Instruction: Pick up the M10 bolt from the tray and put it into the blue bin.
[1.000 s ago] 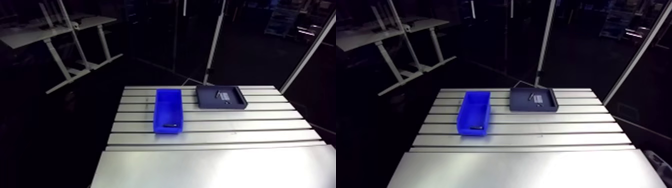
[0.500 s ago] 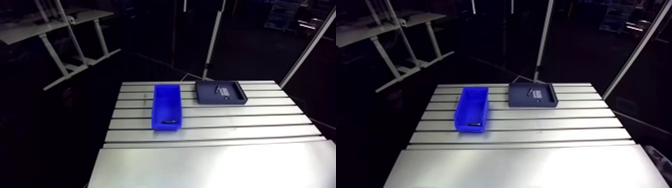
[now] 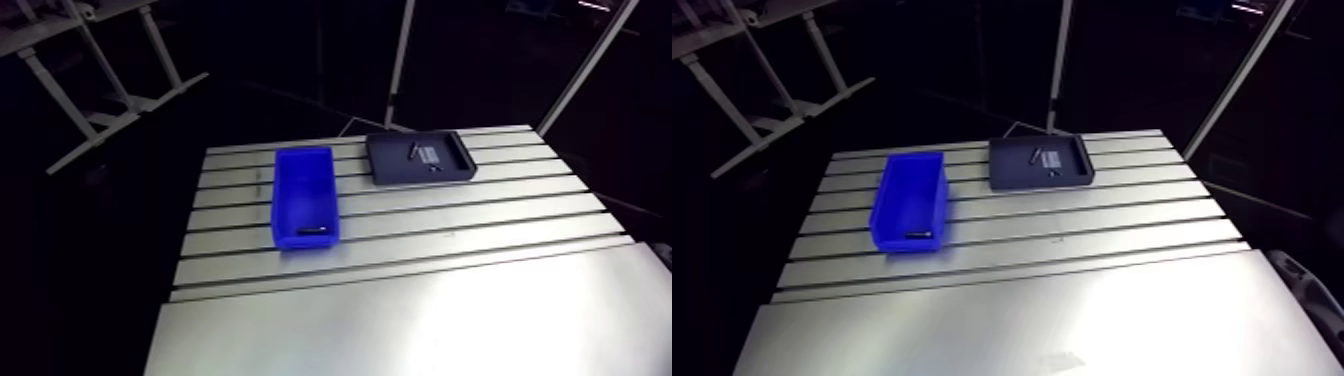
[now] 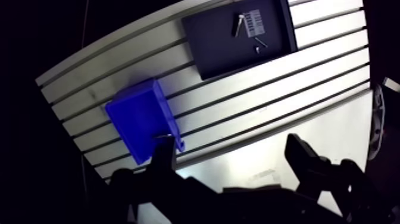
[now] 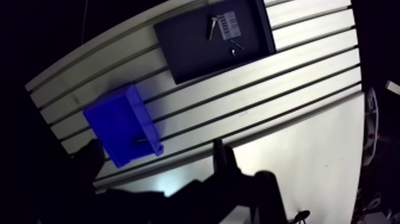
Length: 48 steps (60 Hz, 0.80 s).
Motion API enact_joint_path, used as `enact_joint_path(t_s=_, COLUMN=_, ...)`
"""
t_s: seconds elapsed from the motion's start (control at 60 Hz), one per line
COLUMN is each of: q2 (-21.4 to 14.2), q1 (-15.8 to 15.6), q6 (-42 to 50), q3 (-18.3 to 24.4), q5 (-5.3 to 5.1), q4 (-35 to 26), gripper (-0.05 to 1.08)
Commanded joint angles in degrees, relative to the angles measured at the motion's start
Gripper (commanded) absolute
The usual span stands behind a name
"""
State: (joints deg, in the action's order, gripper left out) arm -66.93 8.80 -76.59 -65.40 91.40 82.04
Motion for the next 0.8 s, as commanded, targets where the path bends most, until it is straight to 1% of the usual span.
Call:
enact_joint_path(t_s=0.017, q2=1.59, q1=2.61, q6=5.0, q3=-0.34, q5=-0.48, q4=4.54, gripper=0.01)
enact_joint_path(t_s=0.1, q2=1.75, q1=2.63, q6=5.75, q3=-0.93, q5=-0.48, q4=6.1, gripper=0.01)
enact_joint_path(t_s=0.133, q2=2.16, q1=2.79, q6=5.97, q3=-1.8, q5=-0.48, q4=8.07, gripper=0.01)
enact_joint_path(t_s=0.233, q2=2.7, q1=2.88, q6=5.98, q3=-3.12, q5=-0.57, q4=11.19, gripper=0.01)
enact_joint_path(t_s=0.417, q2=3.16, q1=3.21, q6=6.06, q3=-5.31, q5=-0.65, q4=13.82, gripper=0.01)
enact_joint_path(t_s=0.45, q2=3.97, q1=3.48, q6=6.06, q3=-6.11, q5=-0.57, q4=14.77, gripper=0.01)
enact_joint_path(t_s=0.517, q2=4.47, q1=3.91, q6=6.06, q3=-6.9, q5=-0.57, q4=15.82, gripper=0.01)
enact_joint_path(t_s=0.667, q2=4.48, q1=4.37, q6=6.21, q3=-9.08, q5=-0.57, q4=19.1, gripper=0.01)
enact_joint_path(t_s=0.733, q2=4.48, q1=4.72, q6=6.58, q3=-10.67, q5=-0.4, q4=21.34, gripper=0.01)
enact_joint_path(t_s=0.8, q2=4.49, q1=4.82, q6=6.59, q3=-11.63, q5=-0.31, q4=22.26, gripper=0.01)
